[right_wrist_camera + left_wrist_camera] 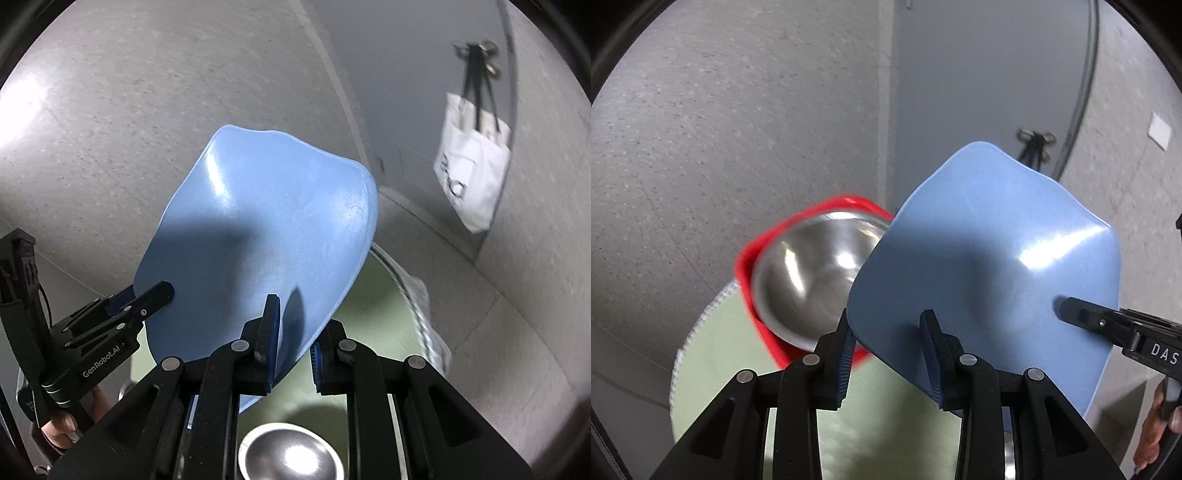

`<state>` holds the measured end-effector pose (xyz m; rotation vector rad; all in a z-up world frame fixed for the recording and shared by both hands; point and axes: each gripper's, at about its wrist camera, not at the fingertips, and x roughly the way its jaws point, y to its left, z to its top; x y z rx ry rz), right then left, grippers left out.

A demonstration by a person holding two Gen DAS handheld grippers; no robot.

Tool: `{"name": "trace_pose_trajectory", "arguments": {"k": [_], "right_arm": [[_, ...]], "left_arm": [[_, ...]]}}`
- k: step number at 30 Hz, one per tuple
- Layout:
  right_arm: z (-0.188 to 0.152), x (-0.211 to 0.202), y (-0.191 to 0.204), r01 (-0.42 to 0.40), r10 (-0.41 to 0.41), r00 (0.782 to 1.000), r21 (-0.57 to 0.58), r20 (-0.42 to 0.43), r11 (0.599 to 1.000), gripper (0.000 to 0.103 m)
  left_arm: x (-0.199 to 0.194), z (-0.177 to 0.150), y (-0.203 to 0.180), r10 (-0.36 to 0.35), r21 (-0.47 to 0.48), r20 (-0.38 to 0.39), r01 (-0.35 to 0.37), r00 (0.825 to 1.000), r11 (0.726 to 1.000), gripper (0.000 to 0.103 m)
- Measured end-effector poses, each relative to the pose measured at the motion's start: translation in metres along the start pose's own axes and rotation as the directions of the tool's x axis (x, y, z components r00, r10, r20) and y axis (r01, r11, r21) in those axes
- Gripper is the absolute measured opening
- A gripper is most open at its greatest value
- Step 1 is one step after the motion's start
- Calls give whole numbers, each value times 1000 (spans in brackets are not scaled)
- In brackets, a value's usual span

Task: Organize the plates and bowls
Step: 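Grasp the light-blue bowl rim with the right tool and lift it, then lower the light-blue bowl onto the steel bowl in the basket and release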

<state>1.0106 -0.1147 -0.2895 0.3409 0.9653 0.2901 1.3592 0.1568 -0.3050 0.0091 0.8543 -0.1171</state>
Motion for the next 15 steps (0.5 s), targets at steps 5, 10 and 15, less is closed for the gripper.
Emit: {"name": "trace_pose_trajectory", "arguments": {"k": [5,10,15], "right_arm": [[28,32,40,-44,43,999,-28,-20,999,15],[42,86,65,-64,61,995,-27,-84,998,15],[46,139,74,-57,57,986,2,-158,998,15]], "left_arm": [[-3,12,52,50,-33,11,-49,999,998,31],[21,18,94,59,-50,-39,-61,997,997,31],[57,17,120,66,-78,-112,-75,992,994,31]]}}
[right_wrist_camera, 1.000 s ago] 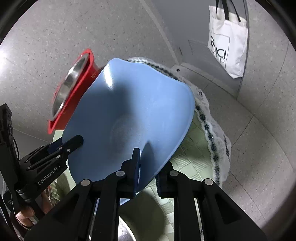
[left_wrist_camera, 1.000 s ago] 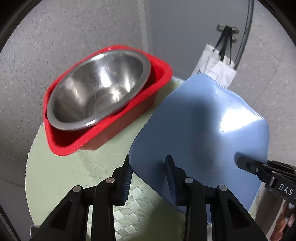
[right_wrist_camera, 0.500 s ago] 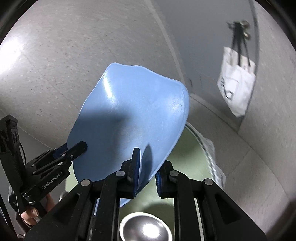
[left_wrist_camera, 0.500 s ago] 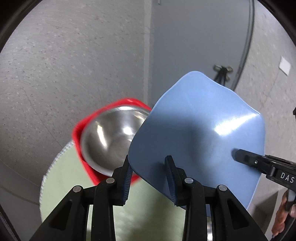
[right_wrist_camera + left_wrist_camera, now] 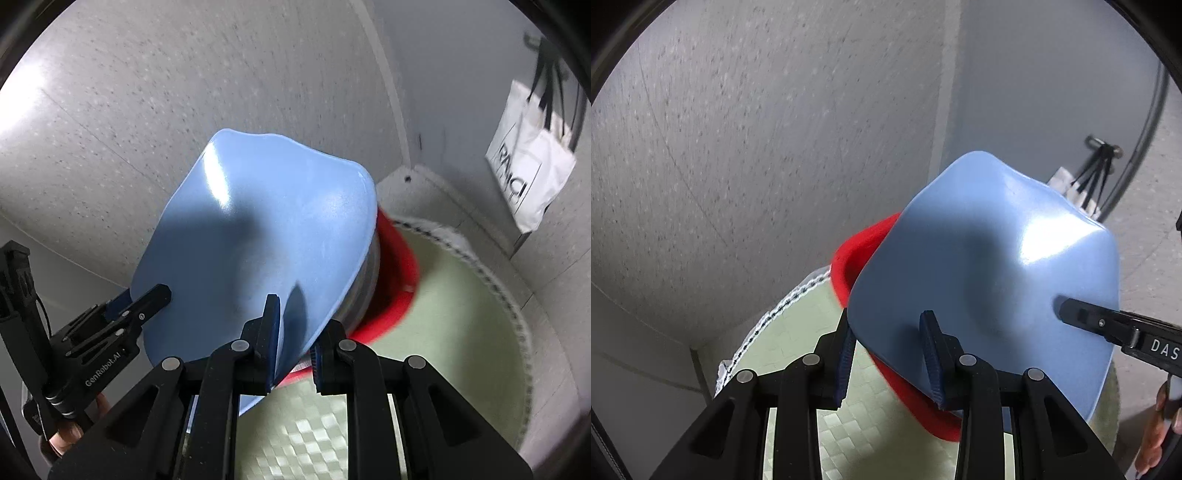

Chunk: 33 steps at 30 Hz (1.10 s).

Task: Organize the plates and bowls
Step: 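Lower the light-blue bowl onto the steel bowl in the basket and release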

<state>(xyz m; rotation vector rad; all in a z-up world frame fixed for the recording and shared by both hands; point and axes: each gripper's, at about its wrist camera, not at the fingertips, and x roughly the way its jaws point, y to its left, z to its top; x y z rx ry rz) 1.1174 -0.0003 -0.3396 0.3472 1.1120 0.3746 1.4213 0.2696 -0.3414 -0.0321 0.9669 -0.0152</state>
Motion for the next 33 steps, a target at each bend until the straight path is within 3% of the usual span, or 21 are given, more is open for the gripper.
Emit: {"name": "trace_pose_trajectory", "arguments": {"k": [8,14,17,20,23,27,33], "right_arm": [[11,46,-9,41,-40,997,17,-70,999,15],[15,58,-20,62,-59,995,31,-85,998,15],[17,61,-19,67,-64,994,25,-83,997,18],[18,59,-18,51,-48,995,23,-90,998,28],[17,52,-13,29,-27,996,15,-89,999,46],[15,40,-8,26,-26,997,1,-71,1000,70],[8,22,-8,-1,2,998,11,-62,1000,74]], "left_arm": [[45,17,-1,-7,-10,-76,6,997,1000,31],[76,42,-1,7,14,-78,-6,997,1000,31],[84,43,-7,26,23,-77,-24,997,999,37],[83,39,-13,38,5,-85,-38,996,999,61],[75,37,-15,58,-8,-62,-59,996,998,70],[61,26,-16,72,-26,-58,-73,996,997,71],[26,1,-19,94,-52,-31,-96,995,994,72]]}}
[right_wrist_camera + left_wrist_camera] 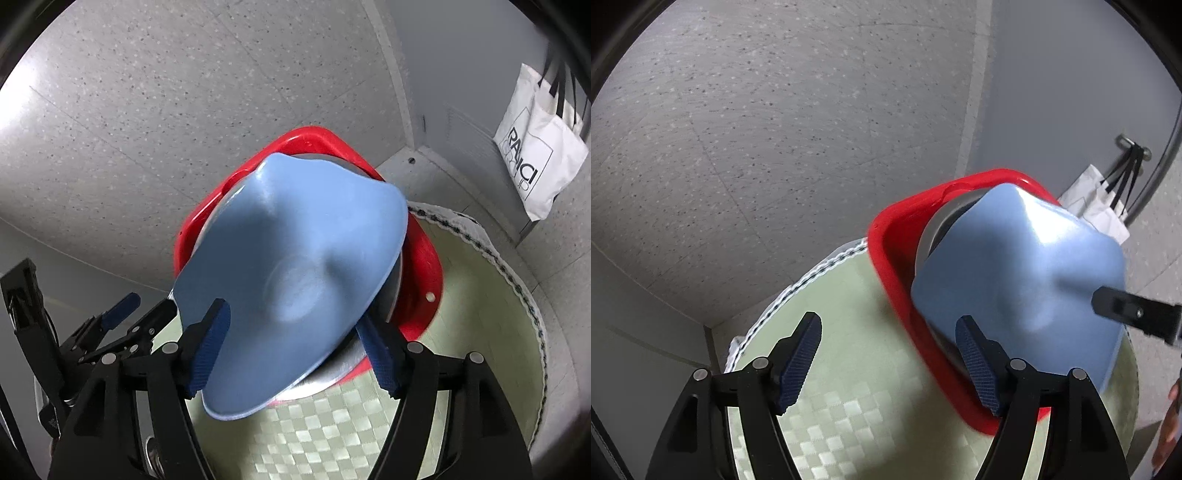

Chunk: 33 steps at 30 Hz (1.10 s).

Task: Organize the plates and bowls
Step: 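Lower the light-blue bowl onto the steel bowl in the basket and release, then move the right tool to a medium steel bowl and grasp its rim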

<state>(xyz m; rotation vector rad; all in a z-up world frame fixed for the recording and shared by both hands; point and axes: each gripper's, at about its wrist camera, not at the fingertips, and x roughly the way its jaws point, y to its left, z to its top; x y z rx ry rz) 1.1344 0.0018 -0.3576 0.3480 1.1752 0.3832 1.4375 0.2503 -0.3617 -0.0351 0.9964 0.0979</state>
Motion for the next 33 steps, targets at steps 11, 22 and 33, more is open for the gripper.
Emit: {"name": "trace_pose_trajectory", "arguments": {"k": [11,22,33], "right_arm": [[-28,-37,-6,18,-18,1000,-32,7,999,77],[-124,-80,13,-45,47,999,-186,7,982,77],[-212,-126,7,52,-40,995,-130,92,990,77]], "left_arm": [[-96,-89,-1,27,-29,67,-25,997,999,74],[-202,-222,6,22,-69,109,-14,994,997,81],[-242,-289,-40,-142,159,50,133,989,978,81]]}}
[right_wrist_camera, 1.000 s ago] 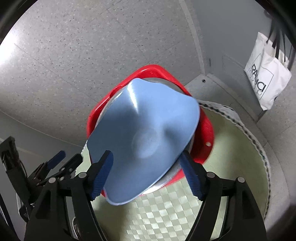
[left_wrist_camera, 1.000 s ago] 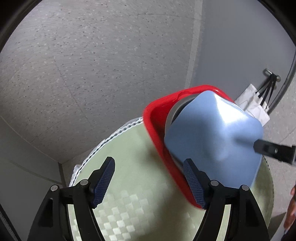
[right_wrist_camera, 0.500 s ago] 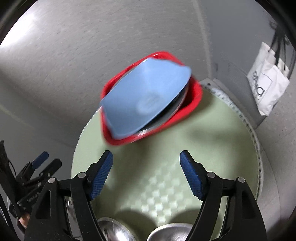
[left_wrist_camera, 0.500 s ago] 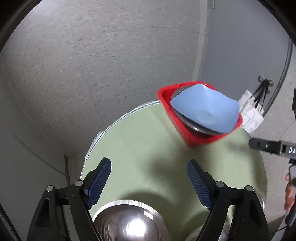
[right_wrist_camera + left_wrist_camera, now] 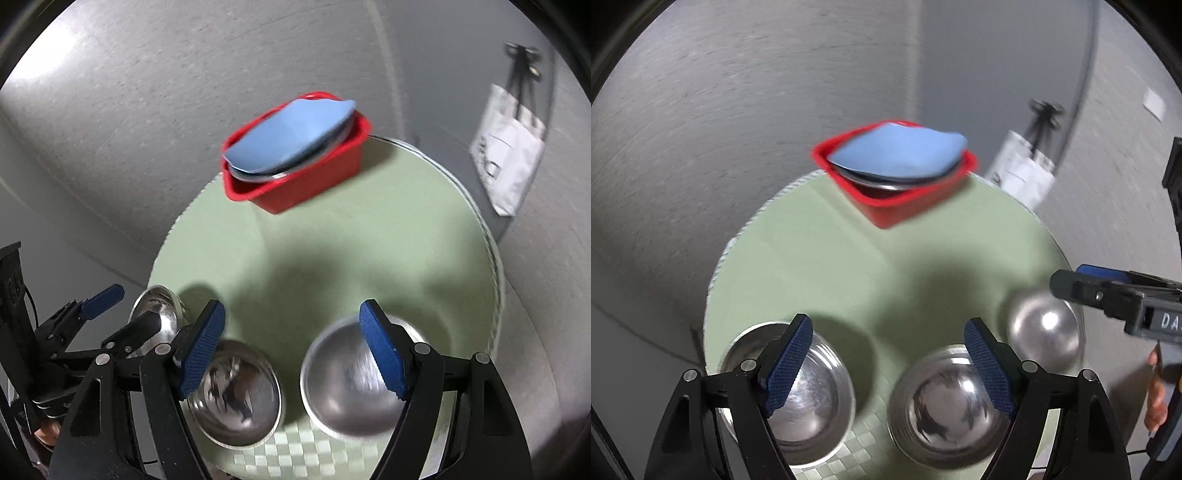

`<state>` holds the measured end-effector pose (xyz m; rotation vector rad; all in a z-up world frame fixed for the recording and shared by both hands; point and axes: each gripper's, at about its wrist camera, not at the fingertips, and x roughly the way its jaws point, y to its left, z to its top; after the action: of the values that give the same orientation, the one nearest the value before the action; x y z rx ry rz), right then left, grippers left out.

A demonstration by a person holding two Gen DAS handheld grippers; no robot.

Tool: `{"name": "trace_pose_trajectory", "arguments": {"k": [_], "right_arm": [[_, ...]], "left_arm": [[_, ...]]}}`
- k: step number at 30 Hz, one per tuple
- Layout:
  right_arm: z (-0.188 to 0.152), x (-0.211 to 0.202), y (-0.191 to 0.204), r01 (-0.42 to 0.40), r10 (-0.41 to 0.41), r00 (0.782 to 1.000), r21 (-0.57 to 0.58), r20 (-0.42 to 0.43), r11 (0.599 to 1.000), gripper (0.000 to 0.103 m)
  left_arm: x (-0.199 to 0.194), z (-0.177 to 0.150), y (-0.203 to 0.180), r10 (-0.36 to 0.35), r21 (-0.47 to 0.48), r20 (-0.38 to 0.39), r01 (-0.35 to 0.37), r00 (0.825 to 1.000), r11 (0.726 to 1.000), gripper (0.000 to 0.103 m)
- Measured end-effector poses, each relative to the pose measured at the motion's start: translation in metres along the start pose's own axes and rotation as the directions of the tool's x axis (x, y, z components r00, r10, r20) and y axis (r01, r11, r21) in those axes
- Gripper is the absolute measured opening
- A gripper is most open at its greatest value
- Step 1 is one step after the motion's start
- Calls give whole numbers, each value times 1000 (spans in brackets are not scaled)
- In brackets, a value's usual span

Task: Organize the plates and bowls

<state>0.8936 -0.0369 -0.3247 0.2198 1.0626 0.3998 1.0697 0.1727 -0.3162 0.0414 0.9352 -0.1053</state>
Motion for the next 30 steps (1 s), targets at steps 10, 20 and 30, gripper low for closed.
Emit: {"name": "trace_pose_trajectory", "arguments": {"k": [10,20,30], "right_arm": [[-93,0,13,92,-90,996,146,-24,985,77],[-133,33,12,105,-97,994,313,-43,944,69],[-142,64,-1,7,33,995,388,-95,921,15]], "left_arm": [[6,-35,-9,-26,191,-94,43,995,981,81],[44,-43,-8,24,299,-156,24,987,954,75],[75,-35,-6,38,333,-159,17,987,943,38]]}}
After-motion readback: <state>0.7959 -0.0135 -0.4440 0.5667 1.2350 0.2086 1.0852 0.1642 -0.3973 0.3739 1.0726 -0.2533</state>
